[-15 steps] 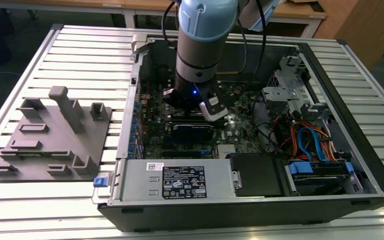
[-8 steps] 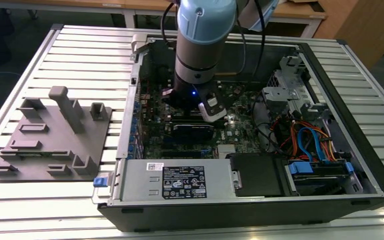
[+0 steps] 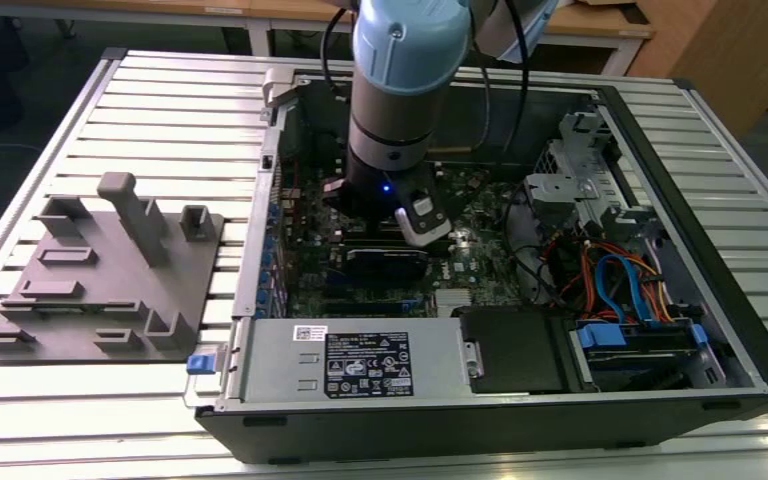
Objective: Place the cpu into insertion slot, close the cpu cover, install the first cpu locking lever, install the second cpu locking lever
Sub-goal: 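Install the second cpu locking lever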
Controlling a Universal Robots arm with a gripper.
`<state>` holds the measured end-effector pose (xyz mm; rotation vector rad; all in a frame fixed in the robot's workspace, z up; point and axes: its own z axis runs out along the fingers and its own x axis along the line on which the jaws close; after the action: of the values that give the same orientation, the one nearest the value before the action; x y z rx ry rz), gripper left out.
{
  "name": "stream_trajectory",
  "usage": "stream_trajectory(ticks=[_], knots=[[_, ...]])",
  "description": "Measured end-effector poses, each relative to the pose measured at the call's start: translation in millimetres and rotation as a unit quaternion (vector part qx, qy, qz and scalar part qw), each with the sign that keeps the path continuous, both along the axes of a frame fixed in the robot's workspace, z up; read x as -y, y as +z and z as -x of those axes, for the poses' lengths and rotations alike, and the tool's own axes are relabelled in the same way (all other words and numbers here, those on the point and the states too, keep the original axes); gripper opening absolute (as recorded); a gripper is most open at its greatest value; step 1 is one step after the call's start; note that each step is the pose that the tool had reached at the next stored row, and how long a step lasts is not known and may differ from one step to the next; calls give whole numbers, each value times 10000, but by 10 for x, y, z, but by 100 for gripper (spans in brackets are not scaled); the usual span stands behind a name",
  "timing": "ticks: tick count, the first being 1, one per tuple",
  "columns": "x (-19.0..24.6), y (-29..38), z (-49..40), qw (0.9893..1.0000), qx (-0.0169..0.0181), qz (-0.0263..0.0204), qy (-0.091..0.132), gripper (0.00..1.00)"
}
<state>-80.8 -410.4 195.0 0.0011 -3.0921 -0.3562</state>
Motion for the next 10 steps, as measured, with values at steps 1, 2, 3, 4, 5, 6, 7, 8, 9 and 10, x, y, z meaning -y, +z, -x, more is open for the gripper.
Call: stream_trajectory(ticks=[1, 2, 3, 4, 5, 6, 7, 8, 9, 10], knots=[[-1, -6, 0, 10000, 1, -15, 0, 10], [-1, -10, 1, 10000, 2, -28, 0, 10], [-1, -11, 2, 10000, 2, -36, 0, 10], [-2, -11, 2, 10000, 1, -40, 0, 10], [-2, -11, 2, 10000, 1, -41, 0, 10], [-2, -11, 2, 10000, 1, -41, 1, 10], [-2, -11, 3, 10000, 1, -41, 1, 10], [-2, -11, 3, 10000, 1, -41, 1, 10], [-1, -8, 4, 10000, 1, -41, 0, 10], [-1, 1, 5, 10000, 1, -40, 0, 10]])
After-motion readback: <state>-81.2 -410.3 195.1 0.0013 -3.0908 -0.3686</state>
